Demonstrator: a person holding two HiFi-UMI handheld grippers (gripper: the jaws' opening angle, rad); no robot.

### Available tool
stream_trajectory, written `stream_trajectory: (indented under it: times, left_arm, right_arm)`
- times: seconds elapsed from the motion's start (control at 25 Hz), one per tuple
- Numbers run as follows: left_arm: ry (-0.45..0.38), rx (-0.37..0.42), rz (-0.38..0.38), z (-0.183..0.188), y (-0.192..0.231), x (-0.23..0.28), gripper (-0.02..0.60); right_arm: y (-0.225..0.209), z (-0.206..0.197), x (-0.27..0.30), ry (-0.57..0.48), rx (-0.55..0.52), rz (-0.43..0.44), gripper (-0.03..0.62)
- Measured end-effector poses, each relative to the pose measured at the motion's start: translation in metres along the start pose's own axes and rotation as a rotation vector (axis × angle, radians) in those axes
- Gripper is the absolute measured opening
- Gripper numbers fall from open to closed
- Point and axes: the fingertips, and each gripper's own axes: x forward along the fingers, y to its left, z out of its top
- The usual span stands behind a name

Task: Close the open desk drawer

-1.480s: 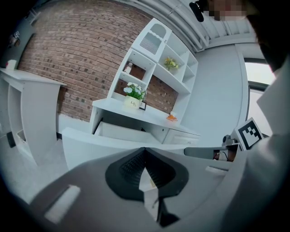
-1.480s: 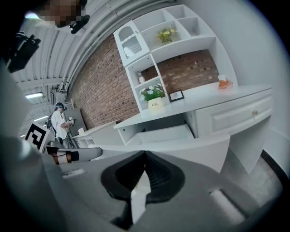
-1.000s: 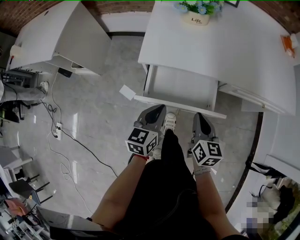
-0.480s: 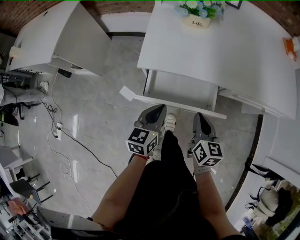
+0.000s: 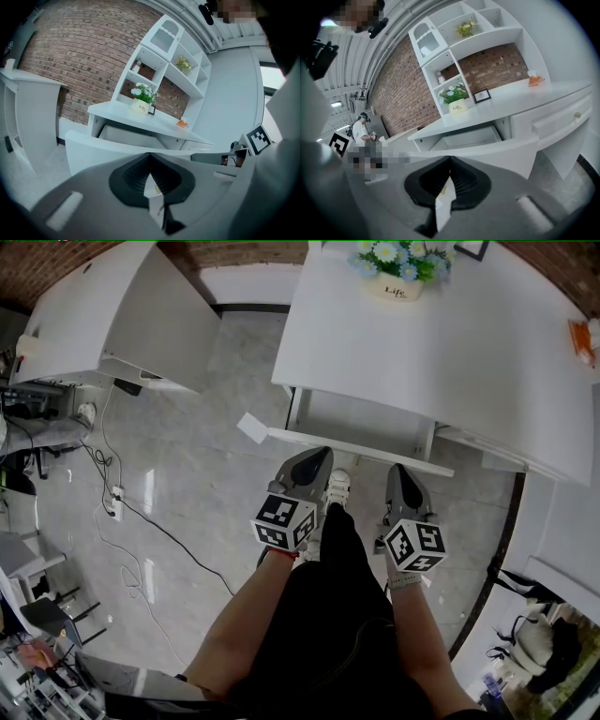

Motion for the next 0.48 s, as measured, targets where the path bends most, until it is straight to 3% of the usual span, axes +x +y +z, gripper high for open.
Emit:
stream_trajectory:
  times: [0.48]
  left_arm:
    - [0.002,-0.003,-0.002,0.012,0.009,0.022,0.002]
  right_arm:
    - [-0.009,0.013,0.021,-0.006,0.006,0.004,0.002]
